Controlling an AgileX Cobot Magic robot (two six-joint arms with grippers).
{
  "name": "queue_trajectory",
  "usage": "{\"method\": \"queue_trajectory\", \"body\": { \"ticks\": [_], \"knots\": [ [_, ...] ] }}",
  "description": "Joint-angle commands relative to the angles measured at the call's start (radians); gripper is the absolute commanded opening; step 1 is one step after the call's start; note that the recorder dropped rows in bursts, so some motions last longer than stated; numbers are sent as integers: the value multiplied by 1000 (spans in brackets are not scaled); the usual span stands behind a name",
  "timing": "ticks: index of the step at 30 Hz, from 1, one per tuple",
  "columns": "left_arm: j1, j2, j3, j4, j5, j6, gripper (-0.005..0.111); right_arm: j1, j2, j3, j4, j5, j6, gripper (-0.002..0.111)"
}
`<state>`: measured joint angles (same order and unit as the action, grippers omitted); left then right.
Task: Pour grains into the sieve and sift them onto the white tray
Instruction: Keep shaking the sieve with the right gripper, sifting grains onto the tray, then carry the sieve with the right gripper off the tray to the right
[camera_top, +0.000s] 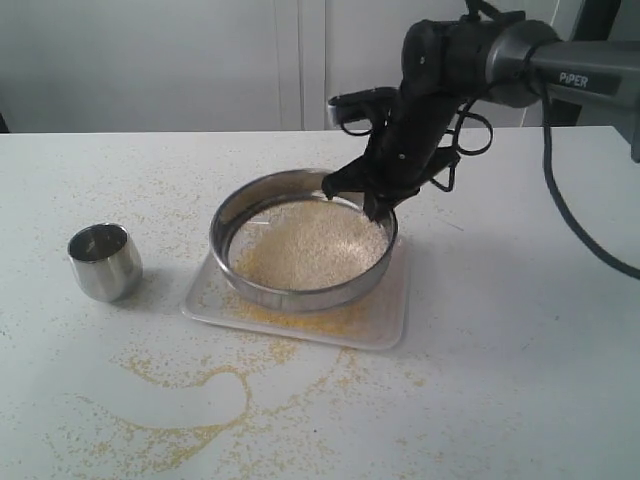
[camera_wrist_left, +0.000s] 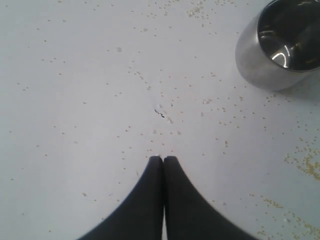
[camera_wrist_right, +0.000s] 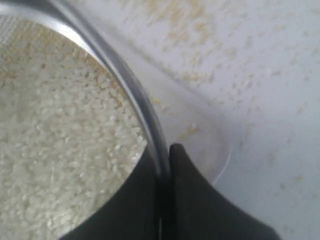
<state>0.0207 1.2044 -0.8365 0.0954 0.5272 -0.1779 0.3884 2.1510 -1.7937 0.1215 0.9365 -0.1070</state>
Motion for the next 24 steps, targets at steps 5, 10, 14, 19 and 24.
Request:
{"method": "queue_trajectory", "body": {
  "ticks": [5,10,14,19,24],
  "knots": [
    [1,-7,-1,-5,11,-2,0,5,-25,-9,-79,-43,143,0],
    [1,-7,-1,-5,11,-2,0,21,-25,-9,153,133,-495,0],
    [1,-7,-1,-5,11,-2,0,-10,-25,-9,13,-21,107,0],
    [1,-7,-1,-5,11,-2,0,-4,-25,-9,283,88,-433,0],
    [1,-7,-1,-5,11,-2,0,-6,-29,-9,234,53,-240,0]
  ]
}}
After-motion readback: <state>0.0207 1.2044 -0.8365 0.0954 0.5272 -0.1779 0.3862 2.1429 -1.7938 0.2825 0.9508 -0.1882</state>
